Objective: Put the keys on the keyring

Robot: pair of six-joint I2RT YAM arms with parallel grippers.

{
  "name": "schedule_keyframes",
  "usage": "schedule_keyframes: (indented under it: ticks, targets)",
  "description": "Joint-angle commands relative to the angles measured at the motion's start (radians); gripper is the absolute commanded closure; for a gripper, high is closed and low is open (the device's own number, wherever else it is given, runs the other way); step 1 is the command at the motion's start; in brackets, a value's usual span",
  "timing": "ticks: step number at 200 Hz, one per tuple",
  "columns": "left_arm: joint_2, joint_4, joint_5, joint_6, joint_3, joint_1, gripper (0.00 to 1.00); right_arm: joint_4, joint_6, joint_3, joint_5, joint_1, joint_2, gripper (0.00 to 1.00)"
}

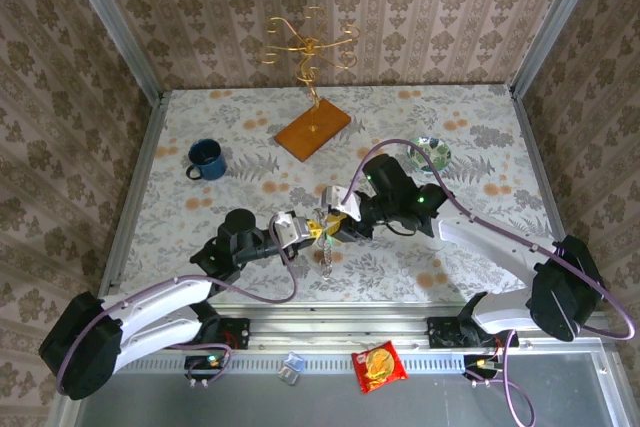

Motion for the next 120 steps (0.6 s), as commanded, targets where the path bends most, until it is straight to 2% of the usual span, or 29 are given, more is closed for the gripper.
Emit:
schedule_keyframes:
  ticks: [1, 24, 38, 55, 75, 120]
  targets:
    - [-0.014, 0.076, -0.022, 0.004, -0.009, -0.003, 1.0, 0.051, 0.101, -0.015, -0.009, 0.002, -0.012, 0.69]
    - [-0.011, 0.118, -0.055, 0.005, -0.023, -0.007, 1.0, 0.1, 0.32, -0.014, 0.008, 0.002, -0.029, 0.69]
    - [-0.007, 0.147, -0.073, 0.01, -0.033, -0.01, 1.0, 0.118, 0.494, -0.02, 0.07, 0.002, -0.033, 0.7]
    - [-0.003, 0.162, -0.083, 0.014, -0.037, -0.011, 1.0, 0.047, 0.666, 0.004, 0.13, 0.002, -0.028, 0.72]
    - [0.002, 0.167, -0.09, 0.018, -0.037, -0.014, 1.0, -0.027, 0.748, 0.03, 0.104, 0.006, -0.016, 0.73]
    - [0.01, 0.178, -0.094, 0.02, -0.039, -0.018, 1.0, -0.014, 0.798, 0.029, 0.06, 0.037, 0.008, 0.76]
